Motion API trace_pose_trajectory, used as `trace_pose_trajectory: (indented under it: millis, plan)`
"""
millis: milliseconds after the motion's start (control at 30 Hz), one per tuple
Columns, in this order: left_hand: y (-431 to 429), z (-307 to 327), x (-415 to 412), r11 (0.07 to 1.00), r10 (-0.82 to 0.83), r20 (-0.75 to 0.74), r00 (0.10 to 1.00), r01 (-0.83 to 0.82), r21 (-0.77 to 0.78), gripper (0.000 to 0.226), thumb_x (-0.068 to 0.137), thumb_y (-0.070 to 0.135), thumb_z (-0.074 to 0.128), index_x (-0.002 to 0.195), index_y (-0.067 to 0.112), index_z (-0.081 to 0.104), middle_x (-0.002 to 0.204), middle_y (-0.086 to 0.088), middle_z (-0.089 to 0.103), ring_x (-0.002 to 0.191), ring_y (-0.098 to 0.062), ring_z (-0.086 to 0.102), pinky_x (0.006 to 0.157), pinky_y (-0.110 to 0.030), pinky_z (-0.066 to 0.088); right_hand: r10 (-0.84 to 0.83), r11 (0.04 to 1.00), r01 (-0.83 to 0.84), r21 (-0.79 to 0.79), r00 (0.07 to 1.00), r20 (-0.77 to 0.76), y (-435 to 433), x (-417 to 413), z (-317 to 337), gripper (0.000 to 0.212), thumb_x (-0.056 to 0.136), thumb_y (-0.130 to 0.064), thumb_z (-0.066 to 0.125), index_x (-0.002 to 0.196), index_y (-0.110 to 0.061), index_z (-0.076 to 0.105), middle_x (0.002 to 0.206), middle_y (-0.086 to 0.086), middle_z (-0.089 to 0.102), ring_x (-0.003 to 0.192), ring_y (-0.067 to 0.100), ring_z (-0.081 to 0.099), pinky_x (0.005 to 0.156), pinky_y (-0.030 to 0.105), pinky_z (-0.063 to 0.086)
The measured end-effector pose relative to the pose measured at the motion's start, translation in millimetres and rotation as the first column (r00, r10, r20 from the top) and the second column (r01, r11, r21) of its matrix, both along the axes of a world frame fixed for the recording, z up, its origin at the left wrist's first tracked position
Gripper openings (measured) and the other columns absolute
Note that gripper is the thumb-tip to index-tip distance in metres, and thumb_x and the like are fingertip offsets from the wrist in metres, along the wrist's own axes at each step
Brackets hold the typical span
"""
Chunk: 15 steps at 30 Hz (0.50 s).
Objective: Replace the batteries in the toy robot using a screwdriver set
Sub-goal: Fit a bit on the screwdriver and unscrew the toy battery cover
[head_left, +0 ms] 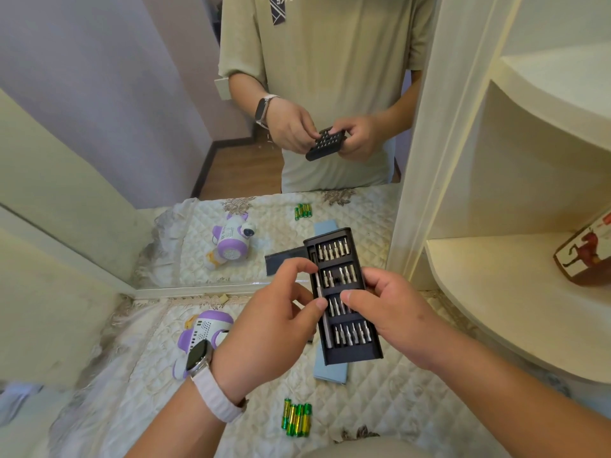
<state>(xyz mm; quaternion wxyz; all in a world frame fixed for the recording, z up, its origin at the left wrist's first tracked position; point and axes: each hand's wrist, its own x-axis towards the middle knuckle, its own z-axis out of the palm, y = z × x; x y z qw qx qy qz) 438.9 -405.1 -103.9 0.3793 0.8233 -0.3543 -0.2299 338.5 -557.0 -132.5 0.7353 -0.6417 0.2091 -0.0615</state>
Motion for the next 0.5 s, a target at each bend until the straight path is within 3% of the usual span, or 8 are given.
trace_pose_trajectory:
  millis: [167, 267, 500]
  plan:
    - [0, 0, 0, 1.0, -0.004, 0.025, 1.0, 0.003, 0.029, 0.025, 0.096, 0.031, 0.056, 0.109, 0.044, 0.04, 0.078, 0.009, 0.07, 0.064, -0.013, 0.069, 0.069, -0.047, 0.056, 0.01, 0.999, -0.01, -0.05, 1.0, -0.002, 1, -2, -1, 0.013, 0.091, -0.005, 0.06, 0.094, -0.014, 0.069, 0.079, 0.001, 0.074, 0.073, 0.014, 0.071, 0.063, 0.028, 0.056]
    - [-1, 0, 1, 1.0, 0.022, -0.011, 1.0, -0.022, 0.005, 0.018, 0.096, 0.028, 0.057, 0.1, 0.037, 0.043, 0.065, 0.004, 0.067, 0.06, -0.019, 0.068, 0.069, -0.048, 0.056, 0.006, 0.994, -0.008, -0.107, 1.0, -0.02, 3, -4, -6, 0.006, 0.089, -0.007, 0.063, 0.092, -0.009, 0.068, 0.079, 0.012, 0.072, 0.07, 0.017, 0.068, 0.064, 0.034, 0.059]
    - [4, -13, -1, 0.958, 0.154, -0.157, 0.976, -0.186, -0.219, 0.032, 0.09, 0.012, 0.067, 0.083, 0.036, 0.048, 0.072, 0.006, 0.06, 0.061, -0.025, 0.059, 0.062, -0.05, 0.052, -0.031, 0.993, 0.028, -0.112, 0.999, -0.024, 10, -4, -10, 0.005, 0.09, -0.012, 0.063, 0.091, -0.01, 0.068, 0.082, 0.01, 0.073, 0.073, 0.02, 0.072, 0.064, 0.034, 0.06]
